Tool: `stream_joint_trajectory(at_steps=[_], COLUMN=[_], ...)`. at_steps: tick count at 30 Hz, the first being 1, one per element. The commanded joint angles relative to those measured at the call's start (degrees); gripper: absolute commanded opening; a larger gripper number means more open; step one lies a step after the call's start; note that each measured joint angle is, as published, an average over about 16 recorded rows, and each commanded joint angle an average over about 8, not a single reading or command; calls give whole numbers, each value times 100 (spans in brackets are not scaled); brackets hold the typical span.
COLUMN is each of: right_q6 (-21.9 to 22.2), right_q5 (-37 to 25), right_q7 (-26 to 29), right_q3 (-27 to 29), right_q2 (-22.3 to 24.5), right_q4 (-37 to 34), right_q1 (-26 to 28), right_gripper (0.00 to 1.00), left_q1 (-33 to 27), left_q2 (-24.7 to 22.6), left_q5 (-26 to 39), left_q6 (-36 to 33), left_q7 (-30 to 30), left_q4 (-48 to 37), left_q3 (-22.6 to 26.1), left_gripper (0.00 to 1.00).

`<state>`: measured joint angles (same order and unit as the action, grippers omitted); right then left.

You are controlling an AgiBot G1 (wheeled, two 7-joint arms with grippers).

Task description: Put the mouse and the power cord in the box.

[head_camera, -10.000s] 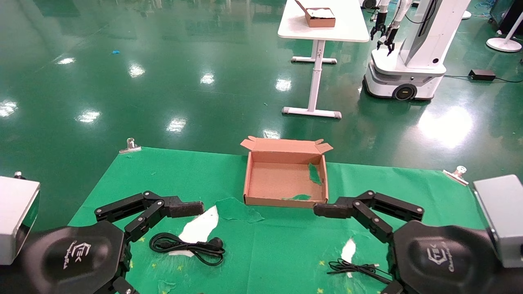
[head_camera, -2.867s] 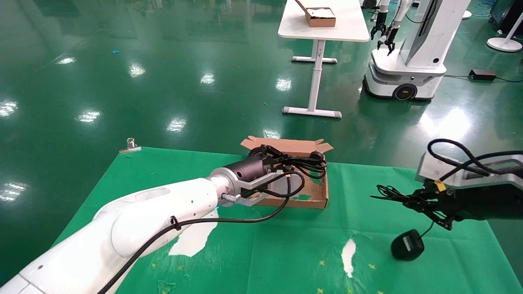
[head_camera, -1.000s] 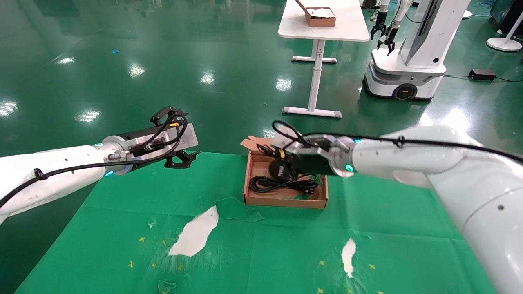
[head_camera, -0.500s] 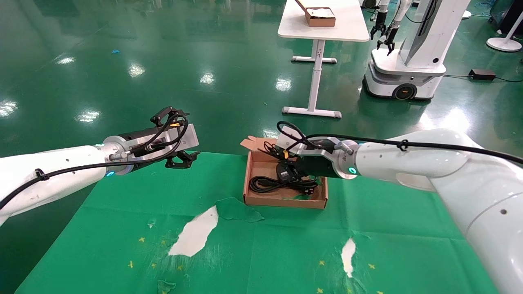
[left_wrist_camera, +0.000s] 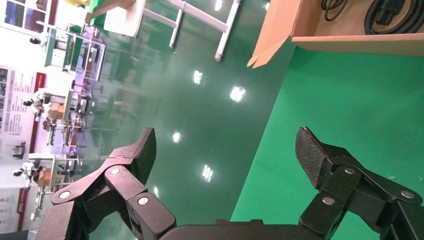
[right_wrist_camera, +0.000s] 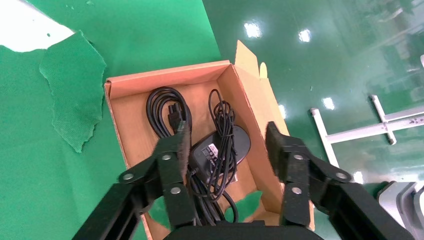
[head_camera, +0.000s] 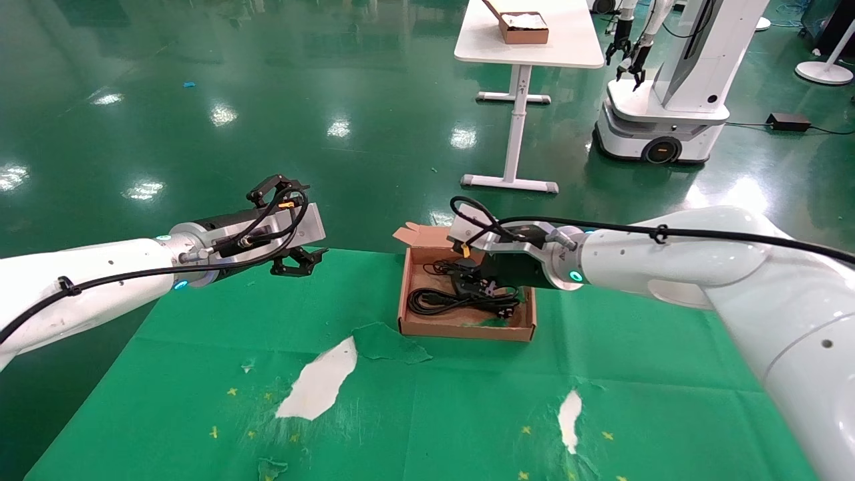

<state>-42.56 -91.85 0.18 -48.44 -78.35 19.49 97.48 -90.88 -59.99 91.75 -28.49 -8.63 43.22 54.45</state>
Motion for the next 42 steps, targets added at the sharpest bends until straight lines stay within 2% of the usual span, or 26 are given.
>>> stream_joint_trajectory(at_steps=[1, 11, 35, 42], right_q6=[-5, -232, -1939, -2440], right_q5=[-5, 241, 2231, 2815], right_q7=[-2, 50, 471, 595], right_q3=[2, 171, 1456, 1833], right_q2=[0, 222, 1942, 2447], right_q4=[6, 291, 2432, 3060], right_q1=[4, -177, -1605, -2024], right_gripper=[100, 100, 100, 100], left_q1=[0, 0, 4, 194], left_q2=[0, -3, 0, 162], left_q5=[1, 1, -4, -326], left_q6=[1, 3, -3, -370], left_q7=[0, 0, 2, 127], left_q4=[0, 0, 3, 197], left_q3=[0, 0, -4, -252], left_gripper=[100, 100, 100, 100])
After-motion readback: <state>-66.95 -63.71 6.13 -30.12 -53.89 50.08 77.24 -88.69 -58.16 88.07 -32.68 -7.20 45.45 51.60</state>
